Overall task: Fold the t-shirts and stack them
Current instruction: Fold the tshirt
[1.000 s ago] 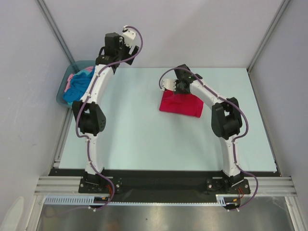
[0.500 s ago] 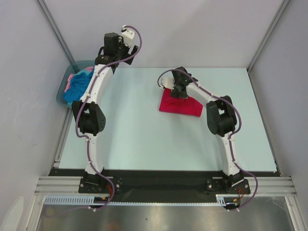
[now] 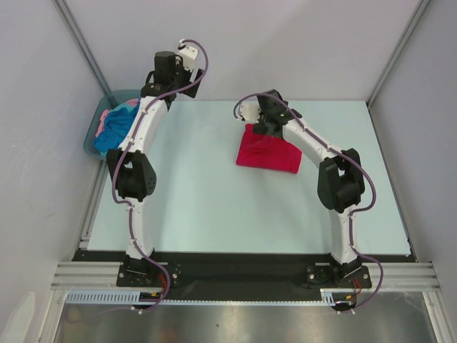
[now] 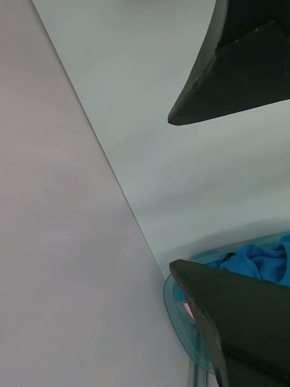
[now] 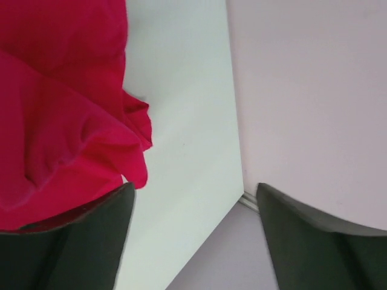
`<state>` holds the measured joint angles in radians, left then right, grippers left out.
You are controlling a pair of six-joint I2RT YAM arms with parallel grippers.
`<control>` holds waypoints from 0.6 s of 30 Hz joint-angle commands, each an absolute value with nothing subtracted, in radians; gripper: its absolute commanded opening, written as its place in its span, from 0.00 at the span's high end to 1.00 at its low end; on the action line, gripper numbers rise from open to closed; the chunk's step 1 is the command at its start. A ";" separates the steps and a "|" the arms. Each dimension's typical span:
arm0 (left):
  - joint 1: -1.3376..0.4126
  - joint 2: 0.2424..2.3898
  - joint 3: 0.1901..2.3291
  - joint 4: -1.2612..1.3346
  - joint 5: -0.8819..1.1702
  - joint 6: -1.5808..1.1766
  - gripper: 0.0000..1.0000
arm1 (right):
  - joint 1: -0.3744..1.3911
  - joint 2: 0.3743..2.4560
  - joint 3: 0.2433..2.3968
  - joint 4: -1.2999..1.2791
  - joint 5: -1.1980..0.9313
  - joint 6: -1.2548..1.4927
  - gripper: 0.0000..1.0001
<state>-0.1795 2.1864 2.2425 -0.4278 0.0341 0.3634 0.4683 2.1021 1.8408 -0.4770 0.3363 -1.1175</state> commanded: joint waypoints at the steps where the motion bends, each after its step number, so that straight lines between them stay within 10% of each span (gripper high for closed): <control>1: -0.170 2.149 2.234 -0.399 0.060 0.324 0.00 | 0.454 2.059 1.871 -0.501 0.348 -1.077 0.20; 6: -0.170 2.141 2.238 -0.397 0.051 0.365 0.00 | 0.446 2.034 1.881 -0.825 0.102 -1.026 1.00; 18: -0.167 2.129 2.237 -0.399 0.037 0.373 0.00 | 0.457 2.065 1.829 -0.991 -0.057 -1.020 1.00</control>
